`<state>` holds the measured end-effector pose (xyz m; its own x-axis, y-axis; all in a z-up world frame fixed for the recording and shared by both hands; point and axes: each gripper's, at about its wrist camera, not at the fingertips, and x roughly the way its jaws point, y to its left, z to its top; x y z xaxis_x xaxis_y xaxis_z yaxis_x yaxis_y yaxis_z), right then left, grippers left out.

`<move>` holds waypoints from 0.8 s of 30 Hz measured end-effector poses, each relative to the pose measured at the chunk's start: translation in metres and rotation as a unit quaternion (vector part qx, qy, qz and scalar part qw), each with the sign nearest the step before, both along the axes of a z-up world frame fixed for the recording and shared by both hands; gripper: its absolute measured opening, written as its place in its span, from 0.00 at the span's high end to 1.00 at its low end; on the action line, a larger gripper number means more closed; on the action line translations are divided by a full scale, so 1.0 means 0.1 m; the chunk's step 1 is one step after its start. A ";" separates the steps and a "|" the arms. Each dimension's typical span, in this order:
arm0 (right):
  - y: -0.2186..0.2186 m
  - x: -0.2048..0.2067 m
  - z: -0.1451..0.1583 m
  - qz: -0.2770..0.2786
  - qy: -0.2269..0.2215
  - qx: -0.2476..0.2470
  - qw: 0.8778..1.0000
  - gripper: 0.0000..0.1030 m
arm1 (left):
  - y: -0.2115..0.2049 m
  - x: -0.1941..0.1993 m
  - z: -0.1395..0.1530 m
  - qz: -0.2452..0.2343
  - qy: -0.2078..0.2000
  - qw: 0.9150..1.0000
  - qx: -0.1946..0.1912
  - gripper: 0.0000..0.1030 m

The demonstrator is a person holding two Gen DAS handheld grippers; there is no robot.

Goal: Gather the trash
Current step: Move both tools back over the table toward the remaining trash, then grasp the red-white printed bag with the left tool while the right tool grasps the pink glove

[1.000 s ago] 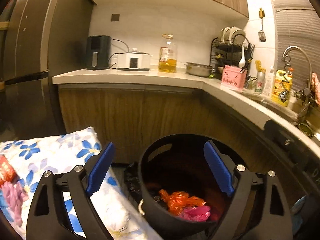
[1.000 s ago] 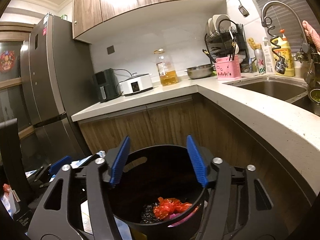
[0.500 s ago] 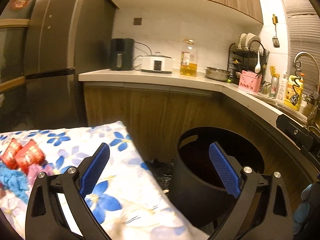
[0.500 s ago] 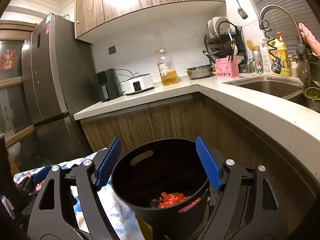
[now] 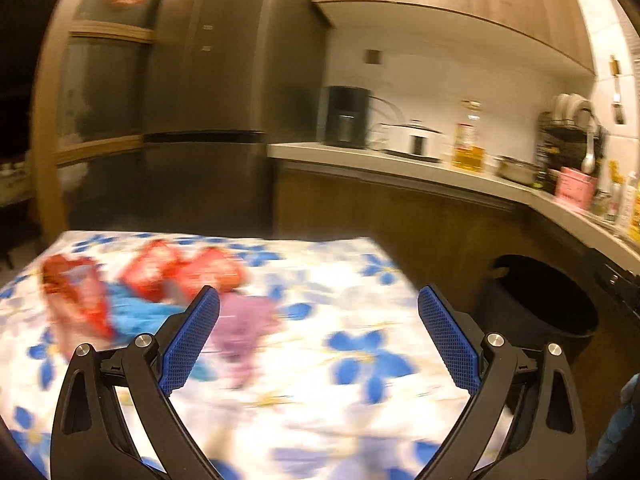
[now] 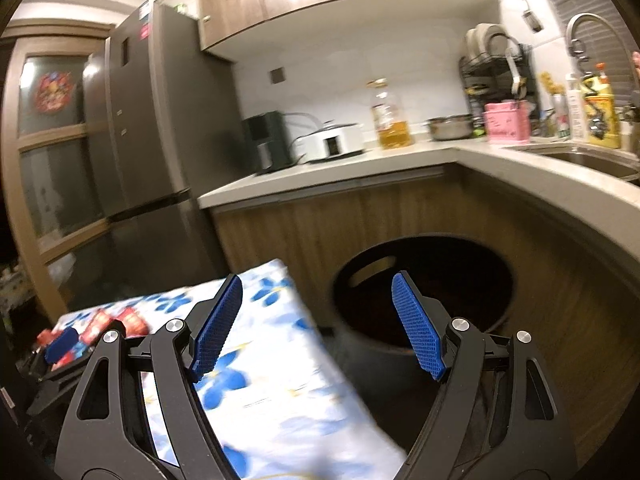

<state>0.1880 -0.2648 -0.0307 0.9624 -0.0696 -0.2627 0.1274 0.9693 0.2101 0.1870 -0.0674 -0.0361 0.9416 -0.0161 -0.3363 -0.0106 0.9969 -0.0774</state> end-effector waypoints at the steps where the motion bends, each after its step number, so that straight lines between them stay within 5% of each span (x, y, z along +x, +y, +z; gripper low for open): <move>1: 0.11 0.01 -0.02 0.010 0.002 -0.001 1.000 0.26 | 0.14 -0.03 -0.02 0.018 0.000 1.000 0.003 0.08; 11: 0.93 0.13 -0.14 0.082 0.010 0.003 0.997 0.26 | 1.53 -0.13 -0.11 0.187 0.015 0.982 -0.017 0.08; 16: 1.31 0.18 -0.16 0.109 0.010 -0.005 0.994 0.26 | 1.89 -0.03 -0.21 0.216 0.043 0.975 -0.029 0.13; 24: 1.66 0.32 -0.26 0.135 0.025 -0.019 0.990 0.26 | 2.15 0.27 -0.44 0.201 0.125 0.968 -0.077 0.50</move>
